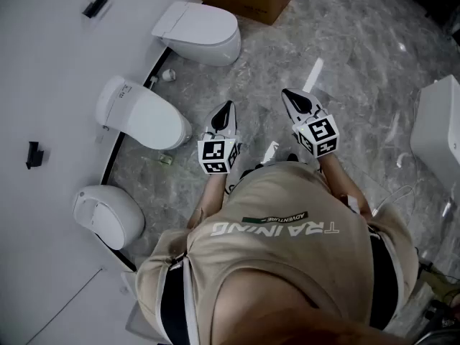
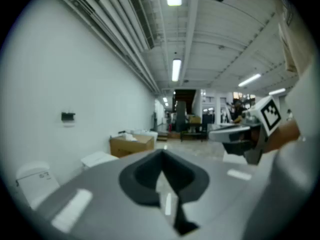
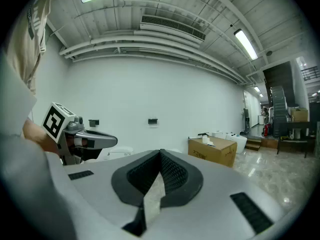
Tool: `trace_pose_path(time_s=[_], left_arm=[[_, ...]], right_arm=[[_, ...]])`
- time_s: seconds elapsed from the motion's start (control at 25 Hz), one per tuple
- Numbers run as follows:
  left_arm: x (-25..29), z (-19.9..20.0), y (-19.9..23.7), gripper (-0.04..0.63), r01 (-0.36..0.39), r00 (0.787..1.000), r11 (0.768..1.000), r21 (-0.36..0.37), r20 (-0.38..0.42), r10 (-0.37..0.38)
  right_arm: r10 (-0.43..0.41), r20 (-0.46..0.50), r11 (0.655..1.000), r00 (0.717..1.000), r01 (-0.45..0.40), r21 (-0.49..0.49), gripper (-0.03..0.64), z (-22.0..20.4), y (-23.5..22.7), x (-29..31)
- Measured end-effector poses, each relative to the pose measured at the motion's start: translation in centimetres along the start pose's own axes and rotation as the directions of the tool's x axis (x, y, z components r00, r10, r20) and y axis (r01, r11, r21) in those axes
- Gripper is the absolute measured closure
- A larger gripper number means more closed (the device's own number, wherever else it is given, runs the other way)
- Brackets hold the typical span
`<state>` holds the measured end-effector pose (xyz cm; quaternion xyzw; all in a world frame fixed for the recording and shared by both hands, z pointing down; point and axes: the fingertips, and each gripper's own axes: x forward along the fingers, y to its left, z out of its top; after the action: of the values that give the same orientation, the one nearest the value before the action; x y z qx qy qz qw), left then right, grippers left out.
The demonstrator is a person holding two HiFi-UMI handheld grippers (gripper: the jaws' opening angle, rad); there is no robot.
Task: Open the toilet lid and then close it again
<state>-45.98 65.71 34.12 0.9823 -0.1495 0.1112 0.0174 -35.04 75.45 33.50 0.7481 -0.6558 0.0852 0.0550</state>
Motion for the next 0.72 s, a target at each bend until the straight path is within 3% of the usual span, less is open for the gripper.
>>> trace_pose_path(time_s=[0.36, 0.72], left_arm=[[-1.1, -3.0, 3.3, 0.591, 0.033, 0.999, 0.999, -0.036, -0.021, -0.034], [2.0, -4.9, 4.6, 0.591, 0.056, 0.996, 0.994, -0.090, -0.058, -0.061]], right_arm=[[-0.080, -0.010, 0.996, 0.997, 0.080, 0.050, 0.607, -1.5, 1.8, 1.6], [-0.061, -0.076, 0.996, 0.995, 0.065, 0.052, 0.607, -2.9, 0.5, 4.8]])
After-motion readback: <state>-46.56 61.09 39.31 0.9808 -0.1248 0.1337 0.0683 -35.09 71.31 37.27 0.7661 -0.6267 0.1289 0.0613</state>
